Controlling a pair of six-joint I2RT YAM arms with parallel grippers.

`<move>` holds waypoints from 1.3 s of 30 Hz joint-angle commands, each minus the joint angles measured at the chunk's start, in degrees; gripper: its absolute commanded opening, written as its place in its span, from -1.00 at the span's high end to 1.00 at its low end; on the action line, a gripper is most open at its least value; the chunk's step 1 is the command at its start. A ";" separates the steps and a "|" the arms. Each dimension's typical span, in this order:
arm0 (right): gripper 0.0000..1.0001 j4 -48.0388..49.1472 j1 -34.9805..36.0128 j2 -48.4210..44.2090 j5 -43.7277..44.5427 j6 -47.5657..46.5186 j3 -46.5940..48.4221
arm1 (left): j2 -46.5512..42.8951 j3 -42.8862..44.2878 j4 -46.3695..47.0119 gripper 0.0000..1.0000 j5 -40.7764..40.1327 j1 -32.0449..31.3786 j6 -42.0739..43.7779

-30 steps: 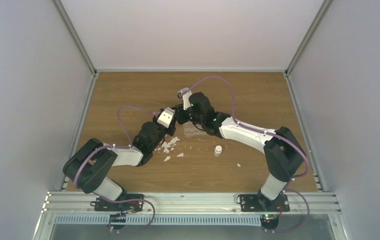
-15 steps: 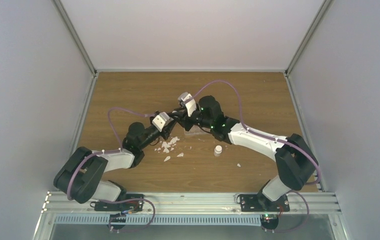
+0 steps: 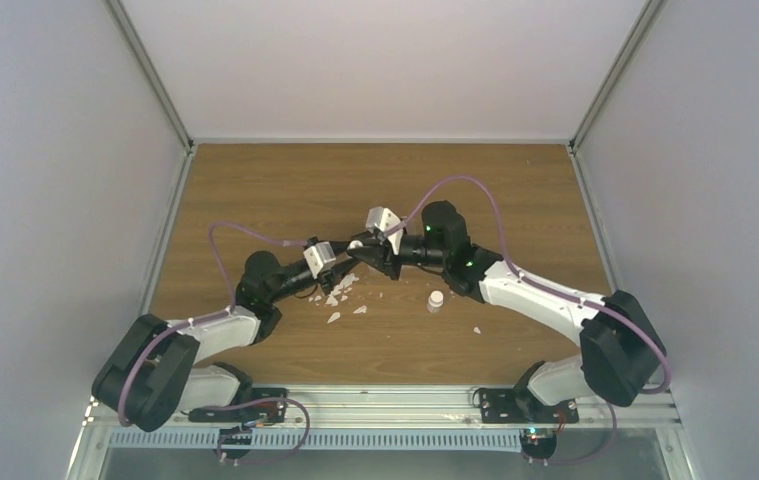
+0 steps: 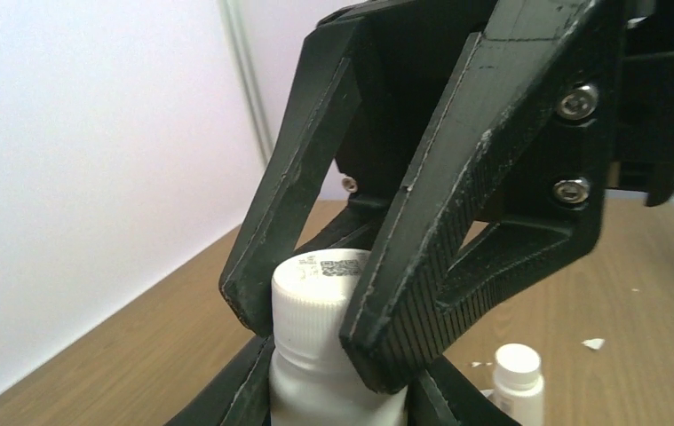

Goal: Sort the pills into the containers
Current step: Unscrew the lid of the pill bottle.

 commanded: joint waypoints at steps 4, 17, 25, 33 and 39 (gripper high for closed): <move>0.18 -3.25 -0.23 -4.13 -21.43 -10.35 -2.64 | -3.17 -1.36 -0.18 -0.34 -4.24 2.58 -1.61; -0.64 -5.46 -0.23 -3.66 -17.68 -10.41 -1.23 | -3.50 -1.34 -0.60 -0.34 -4.45 2.48 -1.55; -0.99 -0.60 -0.22 0.07 -2.34 5.08 3.17 | -3.82 -2.31 1.12 -0.34 -13.28 0.88 -2.02; -0.99 5.70 0.07 5.77 3.10 17.54 5.94 | -1.51 -1.44 1.56 -0.34 -19.32 -2.41 -0.46; -0.99 3.42 0.92 12.08 12.43 21.29 11.54 | -0.43 -1.04 1.81 -0.34 -21.24 -3.80 0.27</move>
